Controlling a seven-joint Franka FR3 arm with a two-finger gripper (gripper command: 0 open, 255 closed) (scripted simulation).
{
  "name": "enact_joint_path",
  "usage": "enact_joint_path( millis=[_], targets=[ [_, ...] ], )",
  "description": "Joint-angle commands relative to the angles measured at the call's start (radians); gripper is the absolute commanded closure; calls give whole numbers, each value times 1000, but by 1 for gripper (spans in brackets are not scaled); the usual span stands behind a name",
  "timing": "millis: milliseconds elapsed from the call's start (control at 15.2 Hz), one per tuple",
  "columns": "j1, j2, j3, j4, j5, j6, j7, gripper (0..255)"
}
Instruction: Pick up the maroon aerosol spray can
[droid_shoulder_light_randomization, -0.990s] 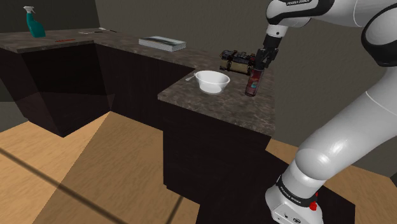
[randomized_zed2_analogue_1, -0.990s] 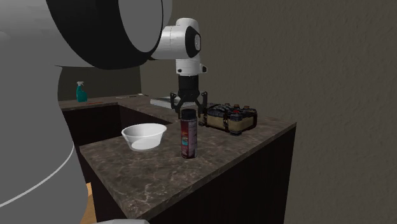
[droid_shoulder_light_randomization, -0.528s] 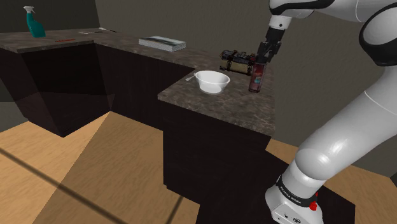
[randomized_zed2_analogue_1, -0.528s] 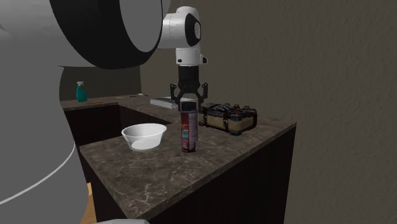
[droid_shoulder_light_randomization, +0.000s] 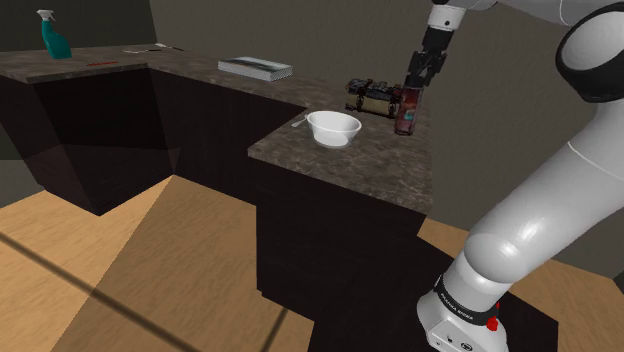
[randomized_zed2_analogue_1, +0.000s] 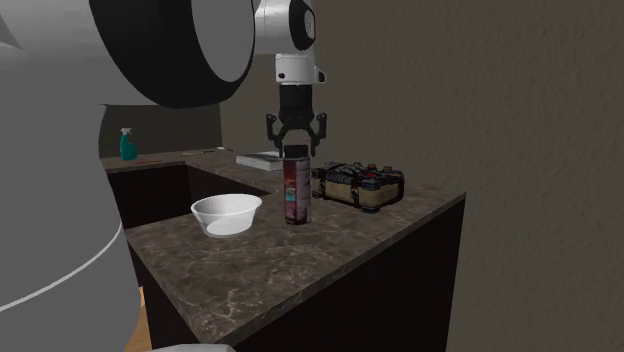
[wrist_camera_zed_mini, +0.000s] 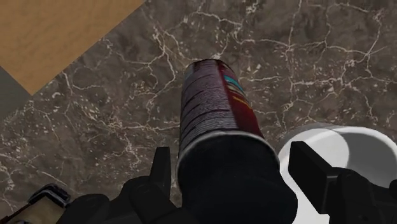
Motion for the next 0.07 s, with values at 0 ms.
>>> enact_joint_path(
  millis=[0],
  targets=[
    [0,4,0,13,2,-9,-1,255]
  ],
)
